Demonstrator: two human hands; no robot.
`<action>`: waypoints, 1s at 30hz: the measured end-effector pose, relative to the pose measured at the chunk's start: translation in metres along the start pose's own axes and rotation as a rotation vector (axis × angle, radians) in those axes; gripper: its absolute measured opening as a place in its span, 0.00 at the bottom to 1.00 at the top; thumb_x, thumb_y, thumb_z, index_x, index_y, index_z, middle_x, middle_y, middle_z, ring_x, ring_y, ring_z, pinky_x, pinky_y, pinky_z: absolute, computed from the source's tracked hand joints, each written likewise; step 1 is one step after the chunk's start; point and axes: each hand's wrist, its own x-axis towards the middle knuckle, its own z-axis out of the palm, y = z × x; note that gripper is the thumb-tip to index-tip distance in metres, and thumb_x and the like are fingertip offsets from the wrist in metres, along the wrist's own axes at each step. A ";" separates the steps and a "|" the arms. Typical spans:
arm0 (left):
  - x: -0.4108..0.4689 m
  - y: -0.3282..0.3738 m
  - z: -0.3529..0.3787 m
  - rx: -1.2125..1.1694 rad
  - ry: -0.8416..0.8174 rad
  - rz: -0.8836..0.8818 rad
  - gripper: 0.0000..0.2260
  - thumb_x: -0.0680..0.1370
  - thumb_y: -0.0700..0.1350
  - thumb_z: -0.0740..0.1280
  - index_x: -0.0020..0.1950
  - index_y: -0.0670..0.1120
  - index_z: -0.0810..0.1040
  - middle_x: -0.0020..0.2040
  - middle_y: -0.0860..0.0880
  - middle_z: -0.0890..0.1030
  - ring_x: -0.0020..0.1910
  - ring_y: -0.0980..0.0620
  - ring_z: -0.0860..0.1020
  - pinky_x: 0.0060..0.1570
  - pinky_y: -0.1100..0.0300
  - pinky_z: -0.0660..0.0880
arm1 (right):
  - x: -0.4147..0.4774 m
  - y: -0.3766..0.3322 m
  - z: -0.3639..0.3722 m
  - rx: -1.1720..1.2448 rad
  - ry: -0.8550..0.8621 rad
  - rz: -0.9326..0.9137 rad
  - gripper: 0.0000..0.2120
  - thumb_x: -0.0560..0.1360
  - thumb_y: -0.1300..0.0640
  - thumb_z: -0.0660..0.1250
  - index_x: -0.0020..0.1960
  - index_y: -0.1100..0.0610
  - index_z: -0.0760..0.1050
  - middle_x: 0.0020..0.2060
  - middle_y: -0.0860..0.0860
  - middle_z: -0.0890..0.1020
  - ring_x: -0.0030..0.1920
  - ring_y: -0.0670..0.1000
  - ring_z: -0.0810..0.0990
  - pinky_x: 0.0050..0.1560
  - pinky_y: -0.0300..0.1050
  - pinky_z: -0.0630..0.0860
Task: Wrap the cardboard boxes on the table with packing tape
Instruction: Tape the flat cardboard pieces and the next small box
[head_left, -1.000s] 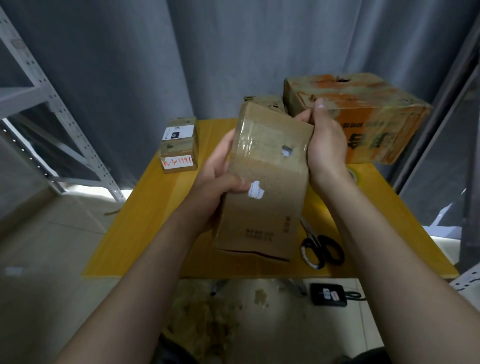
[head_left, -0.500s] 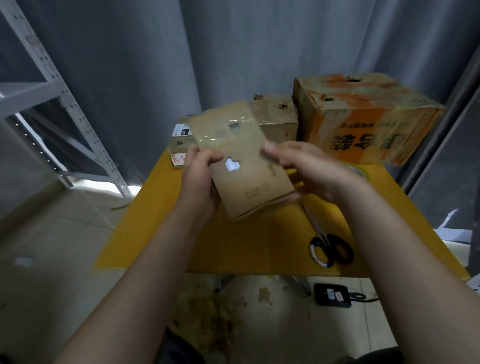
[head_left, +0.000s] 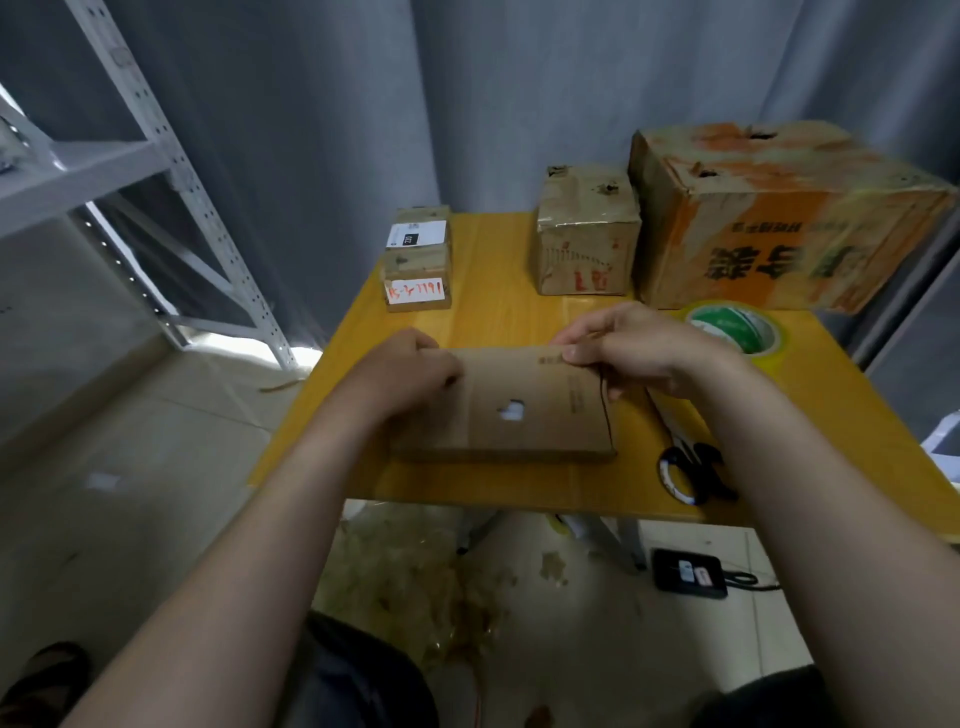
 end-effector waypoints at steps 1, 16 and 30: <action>-0.001 -0.001 0.004 0.097 -0.027 0.007 0.16 0.78 0.58 0.69 0.63 0.54 0.75 0.60 0.52 0.78 0.52 0.51 0.77 0.47 0.54 0.75 | 0.001 -0.001 0.007 -0.046 0.038 -0.018 0.04 0.81 0.59 0.71 0.53 0.53 0.84 0.45 0.54 0.86 0.41 0.51 0.84 0.31 0.43 0.78; -0.023 0.036 0.034 0.298 0.227 0.252 0.18 0.80 0.54 0.66 0.70 0.55 0.75 0.70 0.46 0.74 0.70 0.39 0.69 0.67 0.36 0.70 | -0.015 0.044 -0.039 -0.632 0.445 0.306 0.33 0.77 0.62 0.65 0.77 0.44 0.57 0.69 0.61 0.70 0.75 0.68 0.60 0.72 0.70 0.55; -0.078 0.081 0.031 -0.303 -0.075 0.476 0.19 0.77 0.52 0.75 0.67 0.54 0.79 0.51 0.59 0.79 0.48 0.55 0.79 0.43 0.58 0.76 | -0.081 -0.046 -0.016 -0.057 0.581 -0.358 0.38 0.73 0.56 0.80 0.78 0.46 0.67 0.47 0.55 0.84 0.45 0.51 0.82 0.44 0.48 0.78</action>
